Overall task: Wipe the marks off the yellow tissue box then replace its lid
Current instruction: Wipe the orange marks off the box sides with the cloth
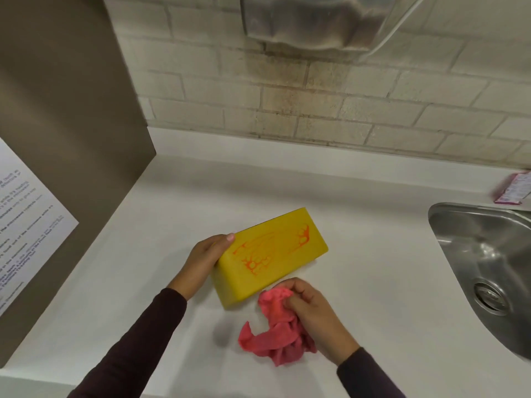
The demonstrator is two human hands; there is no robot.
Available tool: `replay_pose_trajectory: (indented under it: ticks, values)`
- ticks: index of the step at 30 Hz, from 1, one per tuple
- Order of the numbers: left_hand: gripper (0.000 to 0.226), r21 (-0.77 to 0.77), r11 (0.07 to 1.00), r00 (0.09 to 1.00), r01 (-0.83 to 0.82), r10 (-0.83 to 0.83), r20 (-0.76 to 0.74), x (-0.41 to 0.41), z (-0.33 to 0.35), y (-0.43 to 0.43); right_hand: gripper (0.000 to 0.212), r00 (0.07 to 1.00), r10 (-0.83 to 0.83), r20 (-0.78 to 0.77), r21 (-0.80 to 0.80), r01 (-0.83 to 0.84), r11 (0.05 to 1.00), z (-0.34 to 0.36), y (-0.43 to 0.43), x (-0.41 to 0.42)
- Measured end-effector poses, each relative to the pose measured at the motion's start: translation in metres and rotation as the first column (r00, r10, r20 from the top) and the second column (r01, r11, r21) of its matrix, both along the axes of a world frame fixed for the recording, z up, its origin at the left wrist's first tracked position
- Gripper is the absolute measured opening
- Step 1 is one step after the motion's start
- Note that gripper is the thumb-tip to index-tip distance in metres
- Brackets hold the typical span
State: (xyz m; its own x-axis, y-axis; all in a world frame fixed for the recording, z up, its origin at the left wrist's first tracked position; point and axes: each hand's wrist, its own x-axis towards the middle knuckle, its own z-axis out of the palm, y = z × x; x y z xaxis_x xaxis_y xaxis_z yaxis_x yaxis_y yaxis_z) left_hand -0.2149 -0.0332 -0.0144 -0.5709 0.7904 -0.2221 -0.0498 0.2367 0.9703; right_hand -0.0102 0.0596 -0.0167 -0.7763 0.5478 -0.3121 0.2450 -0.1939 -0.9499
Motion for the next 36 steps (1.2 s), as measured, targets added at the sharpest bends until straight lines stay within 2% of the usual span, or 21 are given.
replay_pose_trajectory:
  ticks: [4,6,8,10,13,14,17,20,22,23,25,26,28,31,36]
  values:
    - [0.051,0.052,0.996,0.998,0.067,-0.067,-0.007,-0.005,-0.017,-0.006,0.023,0.96,-0.246,-0.132,0.009,0.249,0.968,0.033,0.041,0.022]
    - [0.053,0.045,0.992,0.993,0.119,-0.118,-0.03,-0.006,-0.022,-0.005,0.025,0.916,-0.333,-0.223,0.116,0.364,0.924,0.054,0.062,0.028]
    - [0.052,0.028,0.987,0.986,0.159,-0.157,-0.053,-0.007,-0.024,-0.003,0.025,0.872,-0.382,-0.305,0.303,0.469,0.829,0.069,0.075,0.027]
    - [0.054,0.014,0.984,0.982,0.179,-0.178,-0.061,-0.009,-0.024,-0.001,0.023,0.839,-0.378,-0.392,0.424,0.53,0.734,0.075,0.078,0.02]
    - [0.056,0.003,0.978,0.976,0.206,-0.206,-0.065,-0.012,-0.021,0.001,0.029,0.87,-0.318,-0.376,0.708,0.491,0.507,0.06,0.076,0.003]
    - [0.056,-0.001,0.977,0.974,0.215,-0.215,-0.064,-0.012,-0.021,0.001,0.031,0.888,-0.298,-0.351,0.755,0.456,0.471,0.048,0.074,-0.002]
    - [0.058,-0.004,0.972,0.971,0.235,-0.234,-0.054,-0.013,-0.02,0.001,0.029,0.918,-0.293,-0.268,0.709,0.394,0.585,0.019,0.065,-0.009]
    - [0.05,-0.001,0.967,0.967,0.254,-0.254,-0.005,-0.016,-0.015,-0.001,0.022,0.927,-0.279,-0.251,0.707,0.372,0.602,0.008,0.064,-0.007]
    - [0.049,-0.013,0.963,0.963,0.268,-0.268,0.032,-0.018,-0.01,0.002,0.025,0.928,-0.244,-0.281,0.67,0.372,0.642,0.006,0.063,-0.008]
    - [0.045,-0.027,0.963,0.963,0.266,-0.265,0.047,-0.017,-0.007,0.005,0.031,0.924,-0.233,-0.305,0.622,0.378,0.686,0.005,0.061,-0.009]
    - [0.02,-0.093,0.975,0.979,0.204,-0.202,0.033,-0.012,-0.005,0.014,0.038,0.916,-0.24,-0.322,0.515,0.382,0.768,0.003,0.057,-0.011]
    - [0.019,-0.122,0.982,0.989,0.146,-0.147,0.002,-0.007,-0.005,0.018,0.04,0.913,-0.261,-0.312,0.478,0.389,0.788,0.002,0.056,-0.011]
    - [0.022,-0.122,0.993,0.999,0.004,-0.009,-0.041,0.002,-0.009,0.019,0.046,0.906,-0.297,-0.301,0.432,0.407,0.804,-0.002,0.054,-0.01]
    - [0.04,-0.08,0.995,0.996,-0.054,0.048,-0.073,0.013,-0.007,0.013,0.048,0.915,-0.31,-0.258,0.461,0.398,0.793,-0.009,0.052,-0.008]
    - [0.029,-0.075,0.994,0.993,-0.083,0.076,-0.094,0.013,-0.006,0.017,0.037,0.912,-0.355,-0.206,0.462,0.411,0.786,-0.013,0.051,-0.01]
